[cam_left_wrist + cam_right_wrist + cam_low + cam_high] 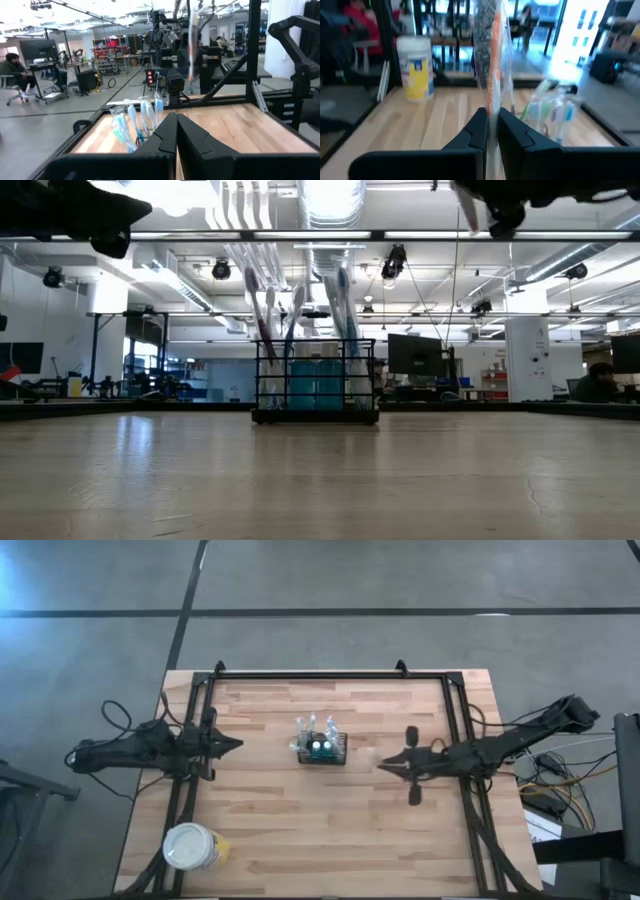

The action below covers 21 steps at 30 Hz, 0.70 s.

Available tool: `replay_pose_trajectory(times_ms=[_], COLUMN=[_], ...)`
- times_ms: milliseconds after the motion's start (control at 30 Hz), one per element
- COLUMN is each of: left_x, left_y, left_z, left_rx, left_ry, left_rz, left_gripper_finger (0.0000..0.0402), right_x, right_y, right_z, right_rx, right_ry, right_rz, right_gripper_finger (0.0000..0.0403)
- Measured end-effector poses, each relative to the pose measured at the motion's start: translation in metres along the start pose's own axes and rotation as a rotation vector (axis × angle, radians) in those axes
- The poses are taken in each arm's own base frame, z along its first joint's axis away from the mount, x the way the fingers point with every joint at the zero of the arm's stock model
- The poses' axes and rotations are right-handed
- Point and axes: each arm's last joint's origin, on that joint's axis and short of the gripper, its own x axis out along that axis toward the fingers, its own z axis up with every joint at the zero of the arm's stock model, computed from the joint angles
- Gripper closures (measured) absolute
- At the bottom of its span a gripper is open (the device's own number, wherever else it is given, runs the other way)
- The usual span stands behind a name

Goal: Pick & Place toothbrushing station
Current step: Put the orange toothbrush into the wire organizer

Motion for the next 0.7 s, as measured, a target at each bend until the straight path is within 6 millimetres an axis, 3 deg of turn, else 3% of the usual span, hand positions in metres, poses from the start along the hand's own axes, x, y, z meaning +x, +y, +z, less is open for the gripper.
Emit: replay_pose_trajectory(times_ms=[200, 400, 700], left_x=[0.002, 0.002, 0.008], left_y=[0.001, 0.003, 0.002], left_z=[0.002, 0.001, -0.002], left_rx=[-0.043, -0.096, -0.026], left_ry=[-0.010, -0.003, 0.043], left_rz=[0.031, 0.092, 0.089], left_gripper_finger=[0.0394, 0.0394, 0.0394], right_x=[-0.024, -0.040, -0.066], right_y=[-0.011, -0.019, -0.030], right_z=[-0.017, -0.032, -0.057], right_rx=[0.016, -0.024, -0.078], right_ry=[-0.157, -0.208, -0.307], right_rz=[-0.004, -0.018, 0.004], right_gripper_finger=[0.0383, 0.0383, 0.0383])
